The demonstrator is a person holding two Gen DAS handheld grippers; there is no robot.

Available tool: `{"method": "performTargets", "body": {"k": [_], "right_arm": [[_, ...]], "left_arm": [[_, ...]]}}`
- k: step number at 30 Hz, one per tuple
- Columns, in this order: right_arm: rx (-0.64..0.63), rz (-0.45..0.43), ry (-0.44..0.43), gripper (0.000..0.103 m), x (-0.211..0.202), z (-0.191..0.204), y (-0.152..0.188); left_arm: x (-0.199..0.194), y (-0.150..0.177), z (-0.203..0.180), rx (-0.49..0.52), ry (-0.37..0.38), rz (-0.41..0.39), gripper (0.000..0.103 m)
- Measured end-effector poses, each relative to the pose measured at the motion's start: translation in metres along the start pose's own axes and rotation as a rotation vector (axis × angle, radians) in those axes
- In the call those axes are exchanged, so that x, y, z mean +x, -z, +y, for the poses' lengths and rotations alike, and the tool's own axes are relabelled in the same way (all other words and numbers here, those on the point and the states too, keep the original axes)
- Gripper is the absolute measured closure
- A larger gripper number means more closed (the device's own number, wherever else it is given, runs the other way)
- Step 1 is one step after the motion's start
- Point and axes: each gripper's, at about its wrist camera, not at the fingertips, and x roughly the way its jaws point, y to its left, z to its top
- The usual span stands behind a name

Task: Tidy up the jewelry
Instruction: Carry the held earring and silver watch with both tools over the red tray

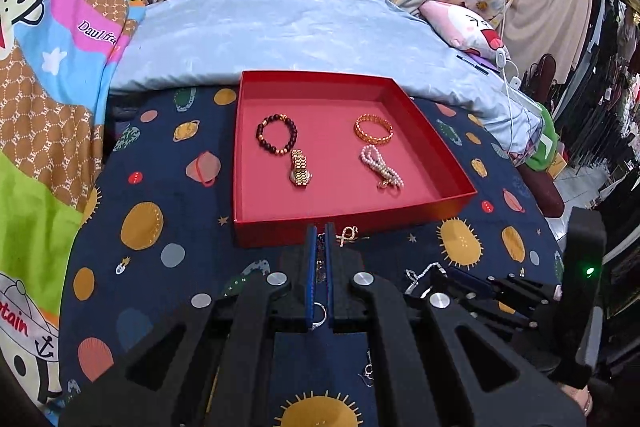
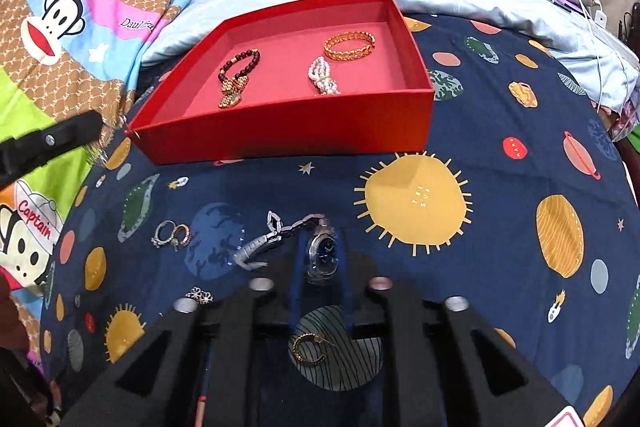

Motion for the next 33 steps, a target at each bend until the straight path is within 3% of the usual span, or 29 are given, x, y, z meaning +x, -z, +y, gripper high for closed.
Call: {"method": "performTargets", "body": {"k": [20, 30, 33], "right_arm": [[-0.032, -0.157, -0.039, 0.101, -0.058, 0.01, -0.044], [-0.032, -0.085, -0.052, 0.103, -0.038, 0.004, -0.03], [-0.016, -0.052, -0.042, 0.098, -0.031, 0.001, -0.021]], "left_arm": [[-0.008, -0.022, 0.001, 0.01, 0.004, -0.048, 0.1], [-0.005, -0.019, -0.001, 0.02, 0.002, -0.039, 0.1], [-0.004, -0.017, -0.002, 0.021, 0.004, -0.032, 0.1]]}}
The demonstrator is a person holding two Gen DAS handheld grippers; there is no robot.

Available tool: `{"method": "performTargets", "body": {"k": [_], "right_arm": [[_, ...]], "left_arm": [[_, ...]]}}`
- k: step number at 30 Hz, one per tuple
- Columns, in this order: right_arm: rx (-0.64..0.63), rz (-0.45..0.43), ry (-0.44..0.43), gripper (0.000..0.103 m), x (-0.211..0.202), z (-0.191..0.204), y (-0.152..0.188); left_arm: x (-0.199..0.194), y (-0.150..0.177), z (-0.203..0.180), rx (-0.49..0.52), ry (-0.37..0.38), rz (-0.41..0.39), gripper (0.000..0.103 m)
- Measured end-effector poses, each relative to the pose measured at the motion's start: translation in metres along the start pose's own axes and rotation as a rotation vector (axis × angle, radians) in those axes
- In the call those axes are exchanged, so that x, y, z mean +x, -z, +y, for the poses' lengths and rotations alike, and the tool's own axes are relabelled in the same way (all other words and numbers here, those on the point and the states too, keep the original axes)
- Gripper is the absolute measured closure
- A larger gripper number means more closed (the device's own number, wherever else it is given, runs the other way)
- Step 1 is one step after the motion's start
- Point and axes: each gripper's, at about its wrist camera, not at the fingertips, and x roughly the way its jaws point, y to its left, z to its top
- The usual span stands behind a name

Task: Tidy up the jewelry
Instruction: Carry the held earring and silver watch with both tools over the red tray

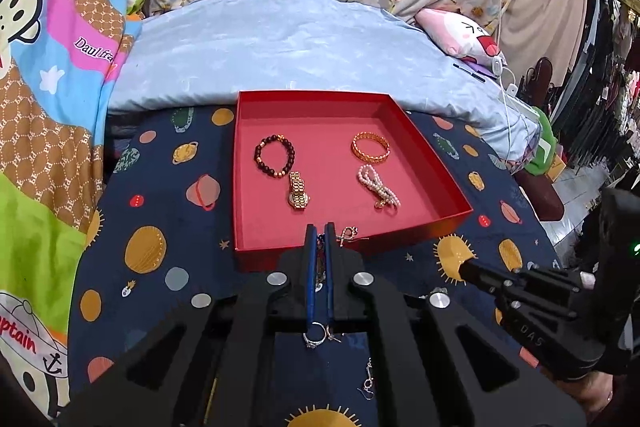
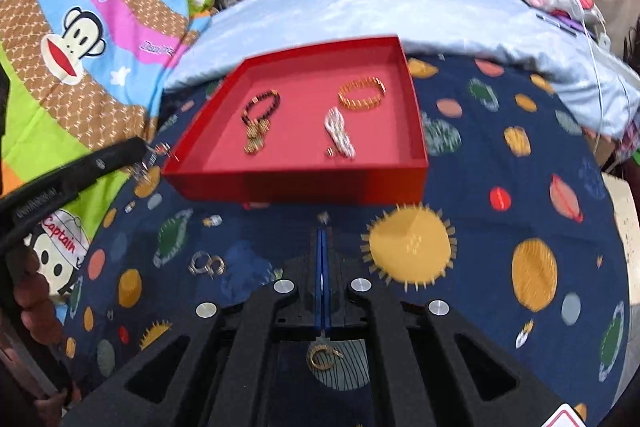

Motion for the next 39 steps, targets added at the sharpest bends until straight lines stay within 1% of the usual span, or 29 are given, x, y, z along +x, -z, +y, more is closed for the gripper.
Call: {"method": "performTargets", "body": {"k": [2, 4, 5, 9, 14, 17, 20, 22, 27, 31, 33, 38, 39], "right_arm": [[0.002, 0.022, 0.007, 0.092, 0.004, -0.001, 0.009], [-0.005, 0.041, 0.012, 0.078, 0.008, 0.001, 0.019], [-0.01, 0.047, 0.016, 0.076, 0.01, 0.001, 0.023], [-0.006, 0.079, -0.019, 0.076, 0.017, 0.007, 0.035], [0.0, 0.106, -0.07, 0.076, 0.029, 0.017, 0.037], [0.015, 0.101, -0.059, 0.076, 0.037, 0.017, 0.033], [0.031, 0.086, -0.043, 0.072, 0.042, 0.016, 0.027], [0.035, 0.071, -0.02, 0.064, 0.043, 0.017, 0.023], [0.04, 0.027, 0.008, 0.058, 0.027, 0.01, 0.018], [0.013, 0.015, 0.044, 0.049, 0.023, -0.001, 0.013], [-0.009, 0.021, 0.048, 0.048, 0.028, -0.003, 0.011], [-0.07, 0.038, 0.018, 0.049, 0.044, -0.002, 0.004], [-0.082, 0.051, 0.012, 0.05, 0.049, -0.002, 0.003]], "left_arm": [[0.0, 0.001, 0.0, -0.002, 0.001, 0.003, 0.1], [0.001, 0.003, 0.0, -0.003, 0.003, 0.007, 0.1], [0.002, 0.004, 0.0, -0.004, 0.003, 0.009, 0.1], [0.006, 0.009, 0.0, -0.006, 0.001, 0.025, 0.1], [0.008, 0.01, 0.001, -0.013, -0.001, 0.031, 0.1], [0.009, 0.01, 0.003, -0.014, -0.005, 0.031, 0.1], [0.009, 0.01, 0.006, -0.018, -0.009, 0.032, 0.1], [0.01, 0.01, 0.009, -0.02, -0.011, 0.033, 0.1], [0.011, 0.009, 0.013, -0.021, -0.011, 0.033, 0.1], [0.011, 0.008, 0.014, -0.022, -0.004, 0.032, 0.1], [0.012, 0.009, 0.014, -0.022, -0.001, 0.034, 0.1], [0.013, 0.01, 0.013, -0.021, -0.002, 0.041, 0.1], [0.013, 0.011, 0.013, -0.022, -0.003, 0.041, 0.1]]}}
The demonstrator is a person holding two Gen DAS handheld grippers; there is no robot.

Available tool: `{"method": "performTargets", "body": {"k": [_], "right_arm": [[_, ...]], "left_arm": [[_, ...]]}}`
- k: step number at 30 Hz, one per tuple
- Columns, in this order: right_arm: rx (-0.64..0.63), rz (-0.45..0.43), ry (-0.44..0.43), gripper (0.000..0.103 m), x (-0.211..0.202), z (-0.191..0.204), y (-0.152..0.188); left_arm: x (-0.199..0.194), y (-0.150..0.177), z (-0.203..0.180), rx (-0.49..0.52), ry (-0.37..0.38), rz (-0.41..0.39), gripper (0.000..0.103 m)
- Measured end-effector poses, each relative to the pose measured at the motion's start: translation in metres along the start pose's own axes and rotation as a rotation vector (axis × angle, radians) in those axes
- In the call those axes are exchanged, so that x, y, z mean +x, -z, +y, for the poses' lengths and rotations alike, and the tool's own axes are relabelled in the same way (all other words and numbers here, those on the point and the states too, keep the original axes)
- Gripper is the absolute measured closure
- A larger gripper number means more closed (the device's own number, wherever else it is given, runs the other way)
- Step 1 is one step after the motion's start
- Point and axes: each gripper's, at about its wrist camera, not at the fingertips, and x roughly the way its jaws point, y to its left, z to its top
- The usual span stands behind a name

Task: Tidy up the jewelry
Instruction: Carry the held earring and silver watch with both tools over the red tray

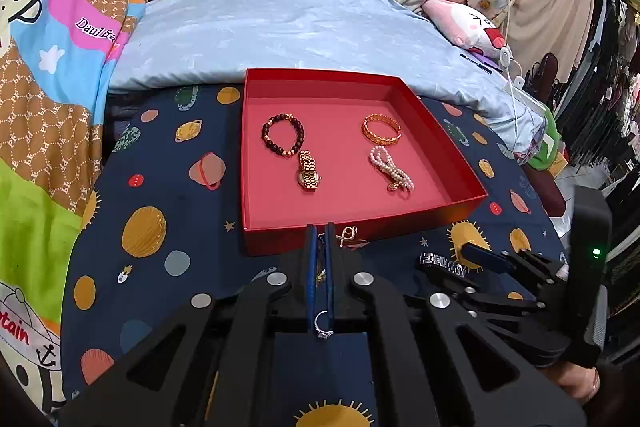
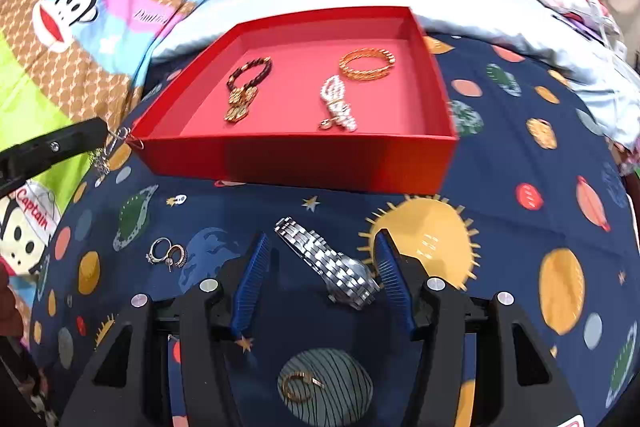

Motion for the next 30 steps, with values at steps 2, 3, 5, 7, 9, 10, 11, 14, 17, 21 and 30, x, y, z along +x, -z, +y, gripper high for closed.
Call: {"method": "performTargets", "body": {"k": [2, 3, 5, 7, 9, 10, 11, 14, 17, 21, 30], "right_arm": [[-0.01, 0.017, -0.005, 0.06, 0.007, 0.0, -0.001], [-0.016, 0.015, 0.0, 0.066, 0.007, 0.001, 0.0], [-0.019, 0.018, 0.001, 0.086, 0.007, 0.0, 0.001], [0.003, 0.028, -0.019, 0.092, 0.004, -0.003, 0.003], [0.015, 0.024, -0.017, 0.092, -0.001, -0.005, 0.006], [0.022, 0.017, -0.02, 0.092, -0.004, -0.005, 0.007], [0.032, 0.011, -0.026, 0.092, -0.008, -0.005, 0.008], [0.059, -0.026, -0.042, 0.092, -0.025, -0.005, 0.008], [0.065, -0.064, -0.047, 0.093, -0.042, -0.004, 0.003], [0.062, -0.104, -0.055, 0.093, -0.06, -0.002, -0.009], [0.008, -0.173, -0.035, 0.093, -0.077, 0.001, -0.056]], "left_arm": [[0.001, 0.0, 0.0, -0.001, -0.002, 0.003, 0.1], [0.001, 0.0, 0.0, -0.003, -0.003, 0.004, 0.1], [0.001, 0.001, 0.0, -0.002, -0.005, 0.004, 0.1], [0.002, 0.001, 0.0, -0.003, -0.005, 0.006, 0.1], [0.002, 0.001, 0.0, -0.003, -0.005, 0.005, 0.1], [0.002, 0.001, 0.0, -0.004, -0.004, 0.006, 0.1], [0.002, 0.001, 0.0, -0.004, -0.004, 0.007, 0.1], [0.002, 0.001, -0.002, -0.001, 0.001, 0.006, 0.1], [-0.002, -0.001, -0.005, 0.005, 0.007, -0.003, 0.1], [-0.008, -0.007, -0.009, 0.015, 0.012, -0.019, 0.1], [-0.008, -0.038, -0.014, 0.042, 0.019, -0.05, 0.1]]}}
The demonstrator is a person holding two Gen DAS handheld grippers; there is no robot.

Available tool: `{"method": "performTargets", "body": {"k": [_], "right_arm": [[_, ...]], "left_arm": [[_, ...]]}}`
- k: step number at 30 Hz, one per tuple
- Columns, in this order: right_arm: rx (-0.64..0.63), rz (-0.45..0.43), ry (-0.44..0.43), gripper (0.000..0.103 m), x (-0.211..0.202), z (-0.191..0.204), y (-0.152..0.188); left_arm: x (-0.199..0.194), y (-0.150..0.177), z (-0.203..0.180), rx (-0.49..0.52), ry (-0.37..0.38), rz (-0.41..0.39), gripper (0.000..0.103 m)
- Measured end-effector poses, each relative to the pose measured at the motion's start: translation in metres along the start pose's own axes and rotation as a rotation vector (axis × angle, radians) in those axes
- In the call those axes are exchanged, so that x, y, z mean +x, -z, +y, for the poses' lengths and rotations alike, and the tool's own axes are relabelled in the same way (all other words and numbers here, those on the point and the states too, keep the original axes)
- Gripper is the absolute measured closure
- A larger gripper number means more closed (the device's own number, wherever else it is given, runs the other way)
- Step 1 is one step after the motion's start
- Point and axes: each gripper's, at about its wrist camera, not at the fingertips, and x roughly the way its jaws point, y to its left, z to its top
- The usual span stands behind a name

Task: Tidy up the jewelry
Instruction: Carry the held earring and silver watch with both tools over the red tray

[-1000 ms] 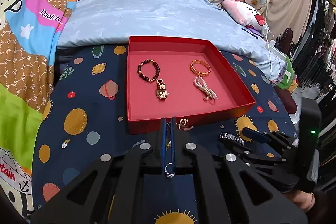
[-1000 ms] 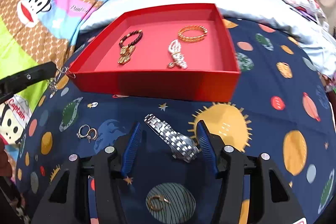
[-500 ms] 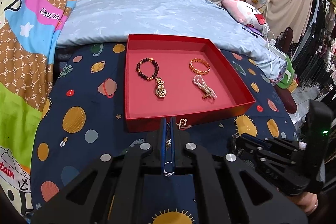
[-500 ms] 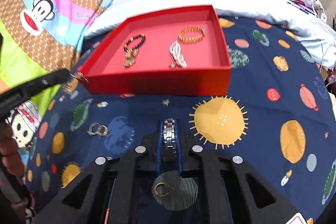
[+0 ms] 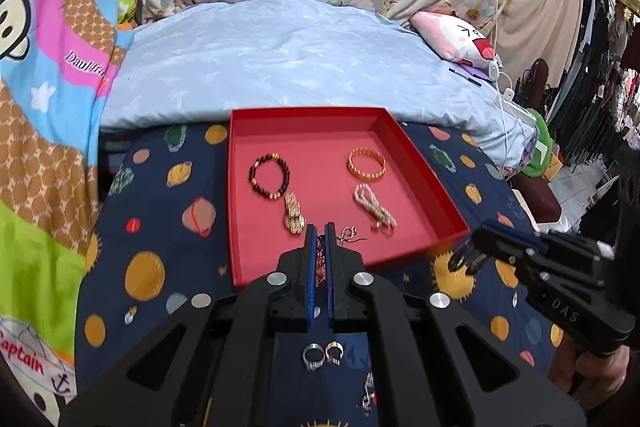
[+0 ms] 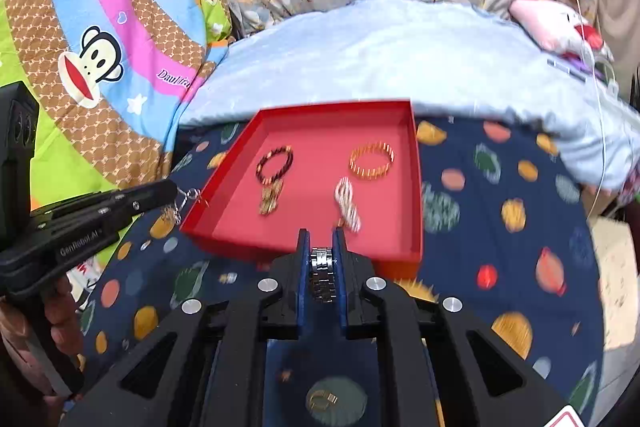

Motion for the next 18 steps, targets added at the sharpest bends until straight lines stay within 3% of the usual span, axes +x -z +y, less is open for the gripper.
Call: {"method": "performTargets", "body": {"k": [8, 18], "right_arm": [[0.018, -0.015, -0.018, 0.093, 0.037, -0.017, -0.053], [0.049, 0.041, 0.004, 0.092, 0.099, -0.041, -0.066]], "left_arm": [[0.035, -0.039, 0.001, 0.014, 0.02, -0.001, 0.1], [0.116, -0.069, 0.001, 0.016, 0.033, 0.054, 0.1]]}}
